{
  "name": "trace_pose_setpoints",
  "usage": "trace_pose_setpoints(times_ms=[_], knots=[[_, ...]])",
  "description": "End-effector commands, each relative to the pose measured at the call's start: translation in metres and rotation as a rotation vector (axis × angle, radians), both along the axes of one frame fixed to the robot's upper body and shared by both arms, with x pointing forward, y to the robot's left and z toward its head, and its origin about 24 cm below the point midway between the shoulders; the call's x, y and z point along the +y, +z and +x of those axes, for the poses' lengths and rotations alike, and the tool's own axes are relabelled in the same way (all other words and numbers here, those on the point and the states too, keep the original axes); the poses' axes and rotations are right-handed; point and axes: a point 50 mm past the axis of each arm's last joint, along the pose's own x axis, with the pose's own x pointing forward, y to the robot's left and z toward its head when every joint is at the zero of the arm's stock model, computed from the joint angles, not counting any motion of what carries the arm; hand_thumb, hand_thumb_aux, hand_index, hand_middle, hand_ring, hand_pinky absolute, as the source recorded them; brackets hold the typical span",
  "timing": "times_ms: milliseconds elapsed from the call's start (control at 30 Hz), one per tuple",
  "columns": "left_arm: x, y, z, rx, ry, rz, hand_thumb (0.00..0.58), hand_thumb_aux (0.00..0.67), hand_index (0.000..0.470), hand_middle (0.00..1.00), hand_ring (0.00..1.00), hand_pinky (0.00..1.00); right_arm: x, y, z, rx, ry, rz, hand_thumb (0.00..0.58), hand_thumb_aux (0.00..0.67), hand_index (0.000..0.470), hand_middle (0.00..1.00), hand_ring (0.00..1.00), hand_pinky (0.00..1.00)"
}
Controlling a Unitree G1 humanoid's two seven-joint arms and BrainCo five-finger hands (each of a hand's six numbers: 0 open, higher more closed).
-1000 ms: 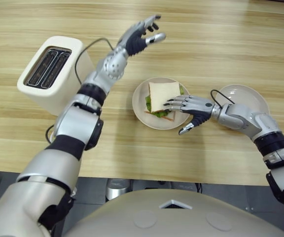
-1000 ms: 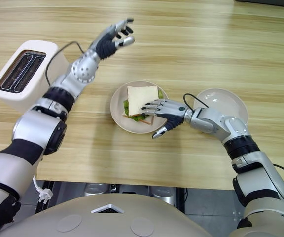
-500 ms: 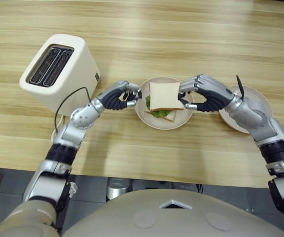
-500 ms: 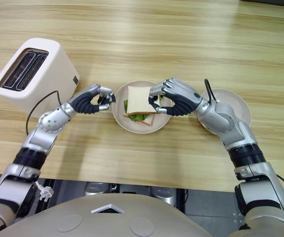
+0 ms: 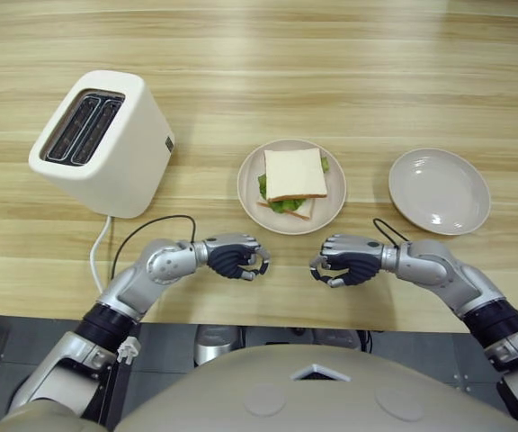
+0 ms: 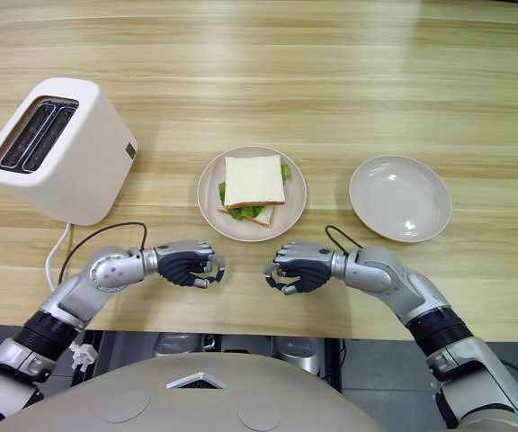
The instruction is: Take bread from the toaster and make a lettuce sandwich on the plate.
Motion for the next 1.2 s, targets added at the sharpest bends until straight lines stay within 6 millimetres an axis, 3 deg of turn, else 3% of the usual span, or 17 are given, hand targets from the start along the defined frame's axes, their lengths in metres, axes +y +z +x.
trace_pose_setpoints(times_ms=[33,200,433,767,1000,1200], knots=[[-0.001,-0.009,0.008,-0.024,0.049,0.074,0.580,0.670,0.460,1.00,1.00,1.00,0.003,-0.006,0.006,-0.040,-0.001,-0.056,0.580,0.670,0.460,1.00,1.00,1.00],[-0.004,-0.011,0.019,-0.044,0.127,0.077,0.580,0.670,0.460,1.00,1.00,1.00,0.010,-0.012,0.019,-0.122,-0.036,-0.108,0.580,0.670,0.460,0.99,0.99,0.99],[-0.002,-0.011,0.041,-0.084,0.238,0.096,0.580,0.670,0.460,1.00,1.00,1.00,0.012,-0.008,0.063,-0.303,-0.127,-0.184,0.580,0.670,0.460,1.00,1.00,1.00],[0.006,-0.016,0.100,-0.148,0.427,0.115,0.580,0.670,0.460,1.00,1.00,1.00,0.022,0.010,0.129,-0.426,-0.260,-0.187,0.580,0.670,0.460,0.98,0.98,0.98],[0.002,-0.002,0.144,-0.236,0.531,0.163,0.580,0.670,0.460,1.00,1.00,1.00,0.033,0.013,0.154,-0.456,-0.345,-0.202,0.580,0.670,0.460,0.98,0.98,0.98],[-0.011,0.008,0.159,-0.239,0.574,0.138,0.580,0.670,0.460,1.00,1.00,1.00,0.035,0.024,0.168,-0.529,-0.441,-0.186,0.580,0.670,0.460,0.99,0.99,0.99]])
